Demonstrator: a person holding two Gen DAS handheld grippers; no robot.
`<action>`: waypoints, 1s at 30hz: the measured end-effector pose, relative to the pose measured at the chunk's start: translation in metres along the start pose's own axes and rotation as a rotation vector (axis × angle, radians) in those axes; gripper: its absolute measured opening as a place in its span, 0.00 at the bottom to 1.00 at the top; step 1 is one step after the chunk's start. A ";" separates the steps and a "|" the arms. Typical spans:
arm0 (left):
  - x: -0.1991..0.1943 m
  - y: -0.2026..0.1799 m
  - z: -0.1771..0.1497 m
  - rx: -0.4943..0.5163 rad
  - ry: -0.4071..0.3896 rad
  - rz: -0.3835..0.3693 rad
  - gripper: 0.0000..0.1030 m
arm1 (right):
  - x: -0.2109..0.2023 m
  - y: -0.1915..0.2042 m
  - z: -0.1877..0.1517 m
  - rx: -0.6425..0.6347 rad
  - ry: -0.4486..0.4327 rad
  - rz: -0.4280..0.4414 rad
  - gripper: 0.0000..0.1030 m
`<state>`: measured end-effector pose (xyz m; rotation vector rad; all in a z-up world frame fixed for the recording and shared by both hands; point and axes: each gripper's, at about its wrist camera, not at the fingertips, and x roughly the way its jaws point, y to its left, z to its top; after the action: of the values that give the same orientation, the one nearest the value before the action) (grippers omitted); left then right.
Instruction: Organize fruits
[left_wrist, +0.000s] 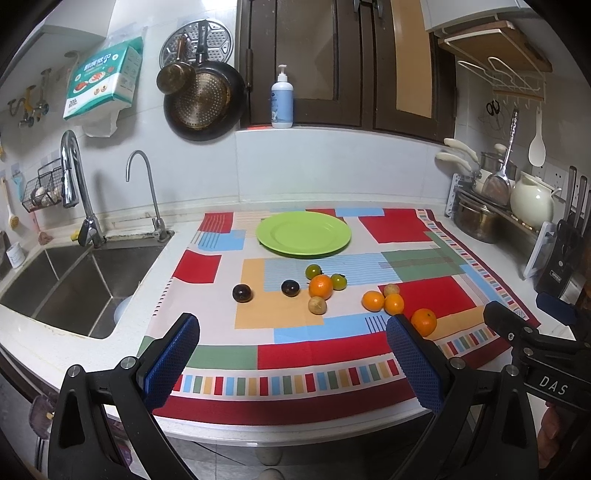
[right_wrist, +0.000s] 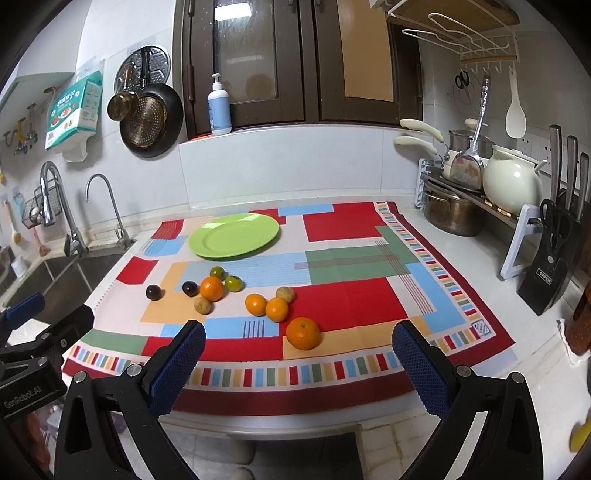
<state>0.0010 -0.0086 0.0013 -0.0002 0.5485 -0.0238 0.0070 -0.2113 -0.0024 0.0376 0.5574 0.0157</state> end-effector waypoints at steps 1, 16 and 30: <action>0.001 0.000 0.000 0.001 0.001 -0.003 1.00 | 0.001 0.000 -0.001 -0.001 0.003 -0.001 0.99; 0.041 -0.002 0.011 0.060 0.046 -0.077 0.97 | 0.025 0.001 0.005 0.024 0.062 -0.041 0.99; 0.117 -0.002 0.021 0.143 0.157 -0.199 0.77 | 0.082 0.015 0.002 0.076 0.172 -0.094 0.91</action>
<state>0.1120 -0.0129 -0.0420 0.0875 0.7016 -0.2594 0.0776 -0.1946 -0.0433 0.0844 0.7311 -0.0948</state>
